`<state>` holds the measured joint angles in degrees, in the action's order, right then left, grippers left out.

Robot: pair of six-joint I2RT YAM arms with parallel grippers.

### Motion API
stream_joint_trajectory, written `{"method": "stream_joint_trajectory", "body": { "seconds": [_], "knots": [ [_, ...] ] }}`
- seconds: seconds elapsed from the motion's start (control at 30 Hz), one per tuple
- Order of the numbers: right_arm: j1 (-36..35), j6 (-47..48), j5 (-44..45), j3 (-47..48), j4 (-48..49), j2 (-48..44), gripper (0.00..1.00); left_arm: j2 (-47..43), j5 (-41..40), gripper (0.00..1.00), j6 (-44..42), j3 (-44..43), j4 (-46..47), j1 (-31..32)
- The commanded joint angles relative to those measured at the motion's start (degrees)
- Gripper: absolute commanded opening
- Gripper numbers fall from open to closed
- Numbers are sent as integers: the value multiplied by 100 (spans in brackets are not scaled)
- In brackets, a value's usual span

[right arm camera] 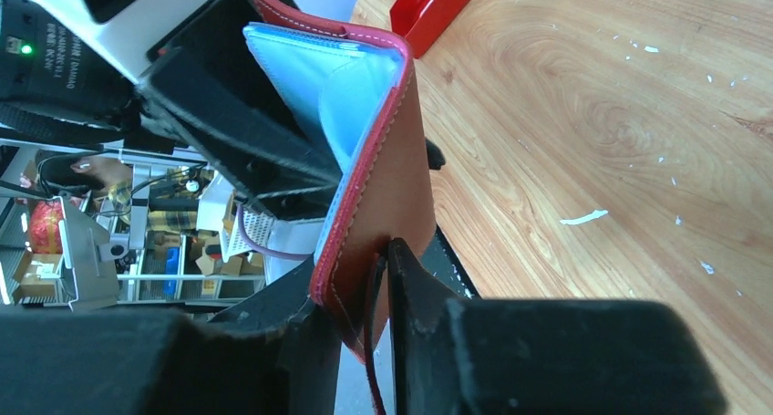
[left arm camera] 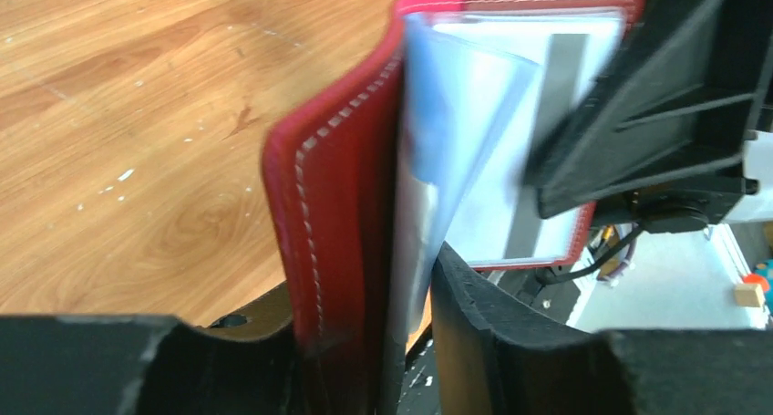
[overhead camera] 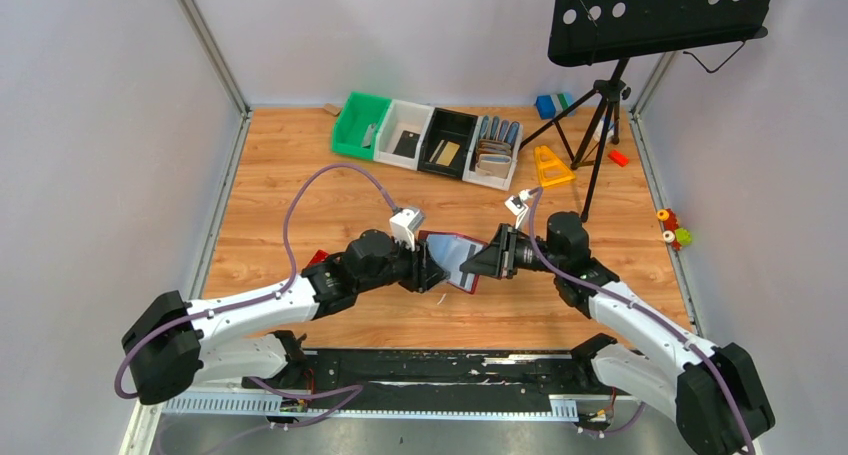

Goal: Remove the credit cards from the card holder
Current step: Remove the credit card from the card holder.

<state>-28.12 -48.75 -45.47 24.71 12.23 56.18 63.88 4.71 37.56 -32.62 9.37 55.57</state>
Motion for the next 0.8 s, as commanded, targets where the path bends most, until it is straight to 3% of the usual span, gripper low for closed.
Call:
{"method": "stream_joint_trajectory", "body": {
  "seconds": [0.0,0.13,0.3,0.6,0.77],
  "knots": [
    [-44,24,17,79,55,-361,24,-107,-329,43,49,36,-100,-67],
    [-38,166,181,57,-216,-429,23,-215,212,43,348,232,344,-283],
    [-32,538,510,264,-975,-347,7,-294,698,42,710,490,837,-573],
    [22,514,463,105,-979,-220,0,-1081,374,53,1519,1486,1088,-1434],
    [22,502,436,68,-917,-120,0,-1460,196,60,1317,1706,827,-1620]
  ]
}}
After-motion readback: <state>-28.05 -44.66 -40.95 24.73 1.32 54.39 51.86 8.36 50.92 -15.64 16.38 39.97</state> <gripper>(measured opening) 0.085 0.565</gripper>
